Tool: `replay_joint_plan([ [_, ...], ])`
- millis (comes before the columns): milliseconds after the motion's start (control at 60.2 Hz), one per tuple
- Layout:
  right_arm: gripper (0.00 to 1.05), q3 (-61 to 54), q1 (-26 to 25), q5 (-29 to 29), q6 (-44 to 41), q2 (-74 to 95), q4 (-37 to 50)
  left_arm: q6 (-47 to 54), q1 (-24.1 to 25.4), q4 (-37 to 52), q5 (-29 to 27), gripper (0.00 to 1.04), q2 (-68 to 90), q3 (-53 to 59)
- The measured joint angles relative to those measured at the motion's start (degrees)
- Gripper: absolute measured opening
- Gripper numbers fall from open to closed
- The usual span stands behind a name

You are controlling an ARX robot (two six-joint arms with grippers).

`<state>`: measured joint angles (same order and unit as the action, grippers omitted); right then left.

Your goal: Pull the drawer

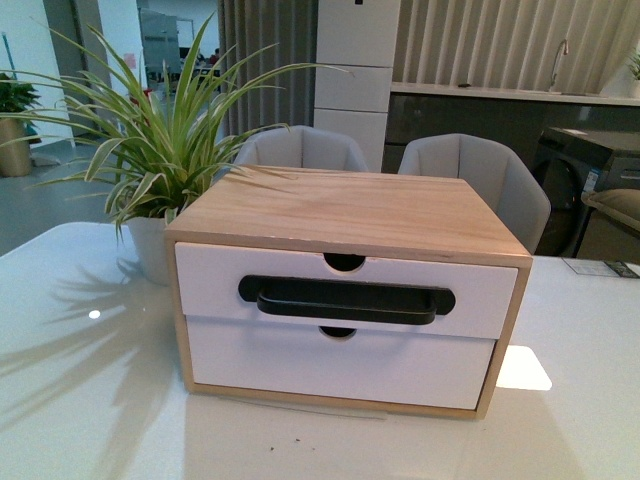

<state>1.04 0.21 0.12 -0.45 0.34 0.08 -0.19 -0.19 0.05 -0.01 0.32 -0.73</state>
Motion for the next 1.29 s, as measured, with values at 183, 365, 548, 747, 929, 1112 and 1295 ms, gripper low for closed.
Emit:
replay_joint_plan([
  [183,0.96,-0.02,0.0,0.0,0.0,0.0,0.0,0.0,0.0,0.0,0.0,0.97,0.0,0.0],
  [365,0.96,0.0,0.0,0.0,0.0,0.02,0.0,0.0,0.0,0.0,0.0,0.97,0.0,0.0],
  [548,0.96,-0.02,0.0,0.0,0.0,0.02,0.0,0.0,0.0,0.0,0.0,0.97,0.0,0.0],
  [747,0.96,0.0,0.0,0.02,0.0,0.0,0.0,0.0,0.0,0.0,0.0,0.97,0.0,0.0],
  [929,0.96,-0.02,0.0,0.0,0.0,0.02,0.0,0.0,0.0,0.0,0.0,0.97,0.0,0.0],
  [1112,0.96,0.66,0.83,2.82,1.92,1.07,-2.4,-0.35,-1.14,0.37,-4.37,0.97,0.61,0.0],
  [1295,0.96,6.51,3.63,1.44,3.06,20.26,3.56,-0.17,-7.8,17.22,-6.82,0.97,20.37,-1.46],
])
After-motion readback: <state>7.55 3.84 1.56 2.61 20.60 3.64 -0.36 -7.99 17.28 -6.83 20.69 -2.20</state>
